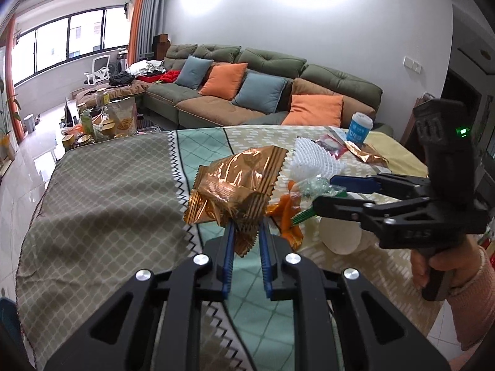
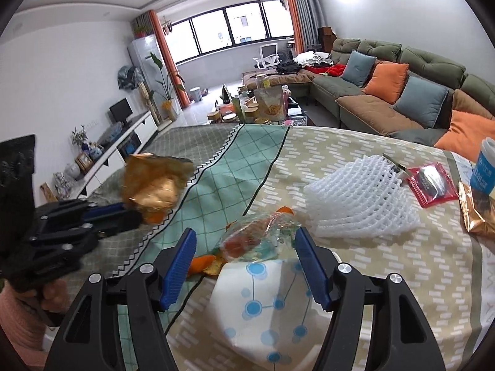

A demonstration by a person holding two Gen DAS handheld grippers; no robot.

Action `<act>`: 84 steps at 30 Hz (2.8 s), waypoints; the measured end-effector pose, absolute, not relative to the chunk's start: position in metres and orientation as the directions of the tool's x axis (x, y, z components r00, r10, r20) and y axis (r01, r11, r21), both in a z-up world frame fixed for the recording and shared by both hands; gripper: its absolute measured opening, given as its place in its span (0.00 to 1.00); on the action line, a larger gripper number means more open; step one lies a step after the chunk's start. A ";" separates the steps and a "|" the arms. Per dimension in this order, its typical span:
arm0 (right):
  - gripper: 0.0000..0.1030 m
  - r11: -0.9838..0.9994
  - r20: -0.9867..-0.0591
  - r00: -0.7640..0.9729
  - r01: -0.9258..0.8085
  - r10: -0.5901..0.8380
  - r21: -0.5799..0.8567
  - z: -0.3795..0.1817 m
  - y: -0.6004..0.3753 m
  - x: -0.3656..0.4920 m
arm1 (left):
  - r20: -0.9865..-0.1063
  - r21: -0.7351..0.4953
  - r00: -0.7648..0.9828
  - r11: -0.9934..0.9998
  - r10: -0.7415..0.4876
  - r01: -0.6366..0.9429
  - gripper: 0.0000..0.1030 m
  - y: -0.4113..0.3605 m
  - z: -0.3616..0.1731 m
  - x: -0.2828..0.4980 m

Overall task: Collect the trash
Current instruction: 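Grasp the clear plastic bag with the right gripper and lift it, then carry the gold wrapper to the teal bin and release it while the right gripper drops the plastic bag in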

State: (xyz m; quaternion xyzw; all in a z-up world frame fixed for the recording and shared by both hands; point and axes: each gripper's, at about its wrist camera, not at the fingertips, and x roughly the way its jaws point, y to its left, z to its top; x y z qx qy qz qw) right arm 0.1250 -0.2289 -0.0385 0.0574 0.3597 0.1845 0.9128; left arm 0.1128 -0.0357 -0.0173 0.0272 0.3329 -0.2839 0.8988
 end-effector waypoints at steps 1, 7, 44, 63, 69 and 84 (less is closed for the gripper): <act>0.57 0.926 -0.638 0.671 -0.297 0.377 0.234 -0.038 -0.228 0.127 | -0.609 -0.143 0.624 0.841 -0.490 0.521 0.16 -0.031 -0.016 0.110; 0.42 0.927 -0.642 0.671 -0.306 0.371 0.217 -0.035 -0.226 0.125 | -0.599 -0.165 0.633 0.849 -0.491 0.502 0.16 -0.013 -0.014 0.101; 0.39 0.720 -0.460 0.557 -0.579 0.692 0.382 0.003 -0.138 0.082 | -0.532 -0.215 0.759 0.927 -0.375 0.308 0.16 0.118 0.002 0.001; 0.39 0.574 -0.482 0.373 -0.723 0.793 0.384 -0.008 -0.028 0.090 | -0.529 -0.216 0.833 0.975 -0.160 0.050 0.16 0.213 0.005 -0.025; 0.39 0.537 -0.496 0.327 -0.756 0.804 0.373 -0.009 0.008 0.093 | -0.547 -0.223 0.831 0.974 -0.103 -0.026 0.16 0.239 -0.002 -0.025; 0.39 0.472 -0.556 0.231 -0.813 0.799 0.341 -0.020 0.093 0.103 | -0.603 -0.240 0.797 0.960 -0.028 -0.147 0.16 0.275 -0.030 -0.018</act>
